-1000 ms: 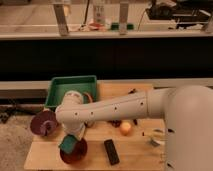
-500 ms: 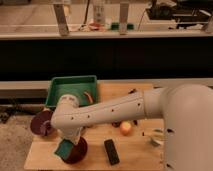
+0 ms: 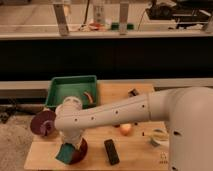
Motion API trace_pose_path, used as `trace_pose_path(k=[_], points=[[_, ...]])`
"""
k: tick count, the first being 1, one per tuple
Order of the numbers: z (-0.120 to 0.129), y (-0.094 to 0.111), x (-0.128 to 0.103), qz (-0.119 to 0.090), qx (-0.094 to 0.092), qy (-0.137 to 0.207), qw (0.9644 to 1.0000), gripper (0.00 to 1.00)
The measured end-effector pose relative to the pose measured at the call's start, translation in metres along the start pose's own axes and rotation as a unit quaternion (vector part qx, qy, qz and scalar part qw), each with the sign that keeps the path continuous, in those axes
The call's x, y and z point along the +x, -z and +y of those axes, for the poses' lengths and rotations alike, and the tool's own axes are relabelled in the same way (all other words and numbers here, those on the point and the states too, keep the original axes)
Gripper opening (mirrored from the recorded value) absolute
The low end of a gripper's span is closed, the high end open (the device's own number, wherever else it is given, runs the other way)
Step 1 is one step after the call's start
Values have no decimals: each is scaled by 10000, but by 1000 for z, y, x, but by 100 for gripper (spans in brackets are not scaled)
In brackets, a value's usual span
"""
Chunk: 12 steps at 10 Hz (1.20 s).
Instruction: Wipe red bowl with sponge
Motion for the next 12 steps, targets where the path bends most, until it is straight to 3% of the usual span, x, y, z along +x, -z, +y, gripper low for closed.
trace_pose_path(k=[6,9,12], points=[[47,3,14,40,-214,-482,9986,4],[47,5,35,209,-254,-592,9977,4],[29,2,48,278,-203,-525,9980,4]])
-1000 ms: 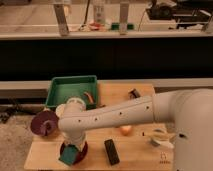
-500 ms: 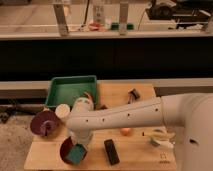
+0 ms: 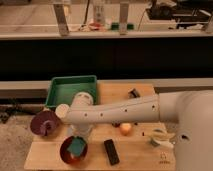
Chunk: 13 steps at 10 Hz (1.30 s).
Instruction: Wipe red bowl with sponge
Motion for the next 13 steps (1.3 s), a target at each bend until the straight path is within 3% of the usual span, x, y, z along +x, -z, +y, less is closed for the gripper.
trace_pose_path(k=[4,8,13], points=[[-28,2,0,72,136,221,9996,4],[-55,1,-20,-11,253,585,9980,4],[-55,5,-43,-182,341,846,9957,4]])
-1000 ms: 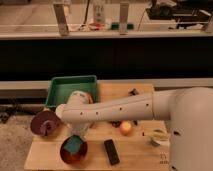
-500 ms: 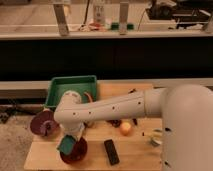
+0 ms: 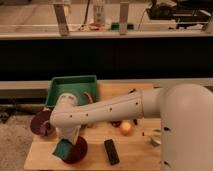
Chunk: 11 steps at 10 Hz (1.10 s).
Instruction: Wipe red bowl with sponge
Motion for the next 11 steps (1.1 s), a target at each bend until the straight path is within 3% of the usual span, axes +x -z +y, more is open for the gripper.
trace_pose_path(k=[4,6,11], points=[[18,-3,-21,-331,-45,71,9994,4],[32,-6,-26,-428,-174,31,9989,4],[73,-1,-2,-157,-429,-388,9982,4]])
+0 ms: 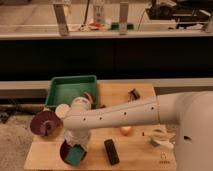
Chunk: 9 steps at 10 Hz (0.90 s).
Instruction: Wipe red bowl with sponge
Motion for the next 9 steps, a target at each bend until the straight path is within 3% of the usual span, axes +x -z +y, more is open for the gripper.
trace_pose_path(k=[4,9], points=[[0,3,33,225,-49,-183,9996,4],[-35,-3,43,268,52,-29,9996,4]])
